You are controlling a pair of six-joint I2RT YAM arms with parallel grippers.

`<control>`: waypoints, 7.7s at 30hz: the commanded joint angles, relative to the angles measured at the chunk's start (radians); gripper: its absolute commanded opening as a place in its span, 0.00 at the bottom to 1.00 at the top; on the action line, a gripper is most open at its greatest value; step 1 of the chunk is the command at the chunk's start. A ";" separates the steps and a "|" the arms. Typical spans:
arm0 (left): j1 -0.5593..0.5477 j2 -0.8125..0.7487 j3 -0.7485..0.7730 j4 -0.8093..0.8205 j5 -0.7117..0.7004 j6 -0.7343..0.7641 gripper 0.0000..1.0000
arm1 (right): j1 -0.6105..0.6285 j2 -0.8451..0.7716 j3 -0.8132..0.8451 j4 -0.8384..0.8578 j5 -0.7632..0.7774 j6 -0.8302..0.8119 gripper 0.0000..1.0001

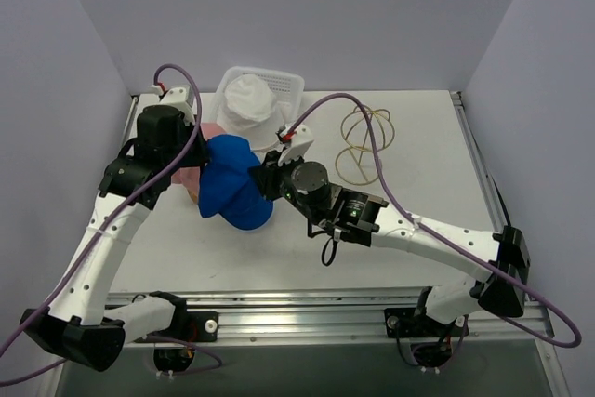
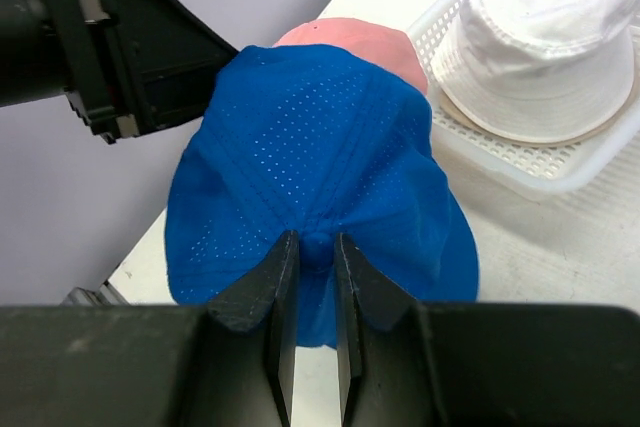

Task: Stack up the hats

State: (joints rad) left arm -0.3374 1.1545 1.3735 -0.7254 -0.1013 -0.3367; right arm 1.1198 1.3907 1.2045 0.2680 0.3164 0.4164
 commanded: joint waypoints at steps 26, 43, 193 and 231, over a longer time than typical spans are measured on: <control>0.164 0.200 0.251 -0.105 -0.083 0.163 0.03 | 0.029 0.324 0.326 0.129 0.121 -0.128 0.00; 0.221 0.333 0.289 -0.054 -0.118 0.160 0.02 | 0.028 0.438 0.425 0.148 0.107 -0.108 0.00; 0.408 0.508 0.329 -0.011 0.051 0.080 0.26 | -0.201 0.669 -0.115 0.725 -0.329 0.196 0.46; 0.495 0.499 0.239 0.066 0.110 -0.056 0.34 | -0.063 0.567 -0.048 0.562 -0.091 0.061 0.57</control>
State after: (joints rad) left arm 0.1070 1.6329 1.6272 -0.6930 0.0299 -0.3210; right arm 1.0935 1.9884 1.1095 0.8360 0.1482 0.4812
